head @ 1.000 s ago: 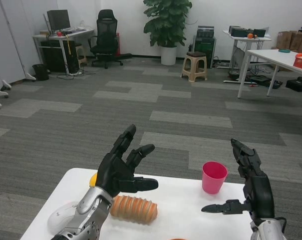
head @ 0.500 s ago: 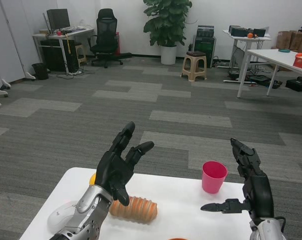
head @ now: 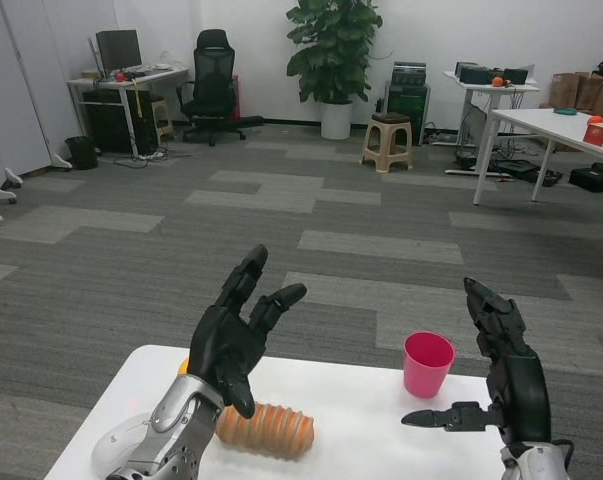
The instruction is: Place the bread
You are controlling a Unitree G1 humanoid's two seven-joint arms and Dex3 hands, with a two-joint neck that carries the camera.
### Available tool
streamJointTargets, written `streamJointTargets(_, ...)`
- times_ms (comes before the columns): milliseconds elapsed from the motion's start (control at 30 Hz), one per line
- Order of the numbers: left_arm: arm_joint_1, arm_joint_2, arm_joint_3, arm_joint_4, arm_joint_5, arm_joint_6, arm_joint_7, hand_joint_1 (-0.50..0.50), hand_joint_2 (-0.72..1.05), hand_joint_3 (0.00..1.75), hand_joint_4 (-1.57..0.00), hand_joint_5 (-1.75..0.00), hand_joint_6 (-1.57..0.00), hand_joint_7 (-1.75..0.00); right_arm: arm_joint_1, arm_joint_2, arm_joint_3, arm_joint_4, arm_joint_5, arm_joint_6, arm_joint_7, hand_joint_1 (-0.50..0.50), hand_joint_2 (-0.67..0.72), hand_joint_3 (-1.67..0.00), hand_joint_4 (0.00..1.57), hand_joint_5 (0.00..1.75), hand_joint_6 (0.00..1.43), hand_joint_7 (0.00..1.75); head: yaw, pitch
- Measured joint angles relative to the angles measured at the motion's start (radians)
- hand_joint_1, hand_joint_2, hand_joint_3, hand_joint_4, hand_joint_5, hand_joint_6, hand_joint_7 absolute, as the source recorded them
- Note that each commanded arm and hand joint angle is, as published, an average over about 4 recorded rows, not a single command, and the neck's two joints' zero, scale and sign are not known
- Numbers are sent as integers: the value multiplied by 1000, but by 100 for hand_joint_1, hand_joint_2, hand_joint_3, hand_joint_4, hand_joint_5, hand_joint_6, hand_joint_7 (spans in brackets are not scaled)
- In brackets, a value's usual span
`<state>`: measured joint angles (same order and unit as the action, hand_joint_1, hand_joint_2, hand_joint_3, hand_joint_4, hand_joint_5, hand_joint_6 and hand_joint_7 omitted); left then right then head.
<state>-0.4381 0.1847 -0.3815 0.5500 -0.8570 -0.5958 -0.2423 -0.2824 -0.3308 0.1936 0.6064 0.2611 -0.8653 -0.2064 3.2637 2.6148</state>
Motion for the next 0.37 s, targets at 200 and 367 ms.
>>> streamJointTargets(200, -1, 12, 13, -5, 1, 0, 4, 50, -64, 9, 0, -92, 0, 0, 0, 11, -1, -13, 0, 0, 0, -5, -10, -8, 3, 19, 0, 56, -7, 34)
streamJointTargets(367, -6, 18, 37, -18, 13, -1, 14, 50, -55, 9, 0, -92, 0, 0, 0, 17, -6, -27, 0, 0, 0, -8, -10, -8, 3, 19, 0, 56, -7, 37)
